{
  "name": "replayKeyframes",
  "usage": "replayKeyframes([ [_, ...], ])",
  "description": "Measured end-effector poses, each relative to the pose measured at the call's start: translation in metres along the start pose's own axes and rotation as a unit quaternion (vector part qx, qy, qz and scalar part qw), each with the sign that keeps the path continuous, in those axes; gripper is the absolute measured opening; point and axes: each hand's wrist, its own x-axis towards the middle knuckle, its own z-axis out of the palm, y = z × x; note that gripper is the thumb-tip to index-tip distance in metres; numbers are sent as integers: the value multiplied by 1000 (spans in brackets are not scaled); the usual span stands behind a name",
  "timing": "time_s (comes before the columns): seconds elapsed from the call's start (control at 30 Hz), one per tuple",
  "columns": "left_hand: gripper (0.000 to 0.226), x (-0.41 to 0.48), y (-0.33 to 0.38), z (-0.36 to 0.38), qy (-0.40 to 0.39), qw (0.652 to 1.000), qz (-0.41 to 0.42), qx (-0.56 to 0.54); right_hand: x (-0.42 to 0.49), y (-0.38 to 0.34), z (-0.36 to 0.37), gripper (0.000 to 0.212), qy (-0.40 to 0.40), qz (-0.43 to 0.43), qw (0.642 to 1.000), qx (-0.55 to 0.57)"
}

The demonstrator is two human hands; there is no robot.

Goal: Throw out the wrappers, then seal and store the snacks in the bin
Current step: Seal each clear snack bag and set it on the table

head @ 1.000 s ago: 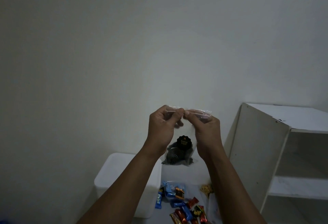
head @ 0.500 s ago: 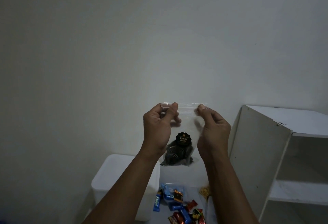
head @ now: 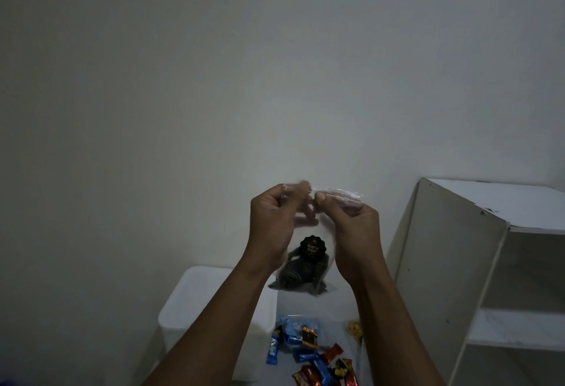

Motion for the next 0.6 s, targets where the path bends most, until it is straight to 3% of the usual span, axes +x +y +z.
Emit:
replayKeyframes([
  [0.07,9,0,-1,-3,-34,999,-21,-29,0,1,-2,27,-1,-5,1000,6],
  [0.2,20,2,-3,-9,-63,996,-59,-7,-2,5,-4,20,4,-2,1000,20],
  [0.33,17,1,-3,-5,-33,995,-31,84,-5,6,2,13,37,0,999,8],
  [0.53,16,-6,0,-6,-18,998,-26,46,-3,9,3,15,72,-4,997,17],
  [0.6,17,-8,0,-6,-3,996,4,89,-4,9,4,16,78,-1,997,26],
])
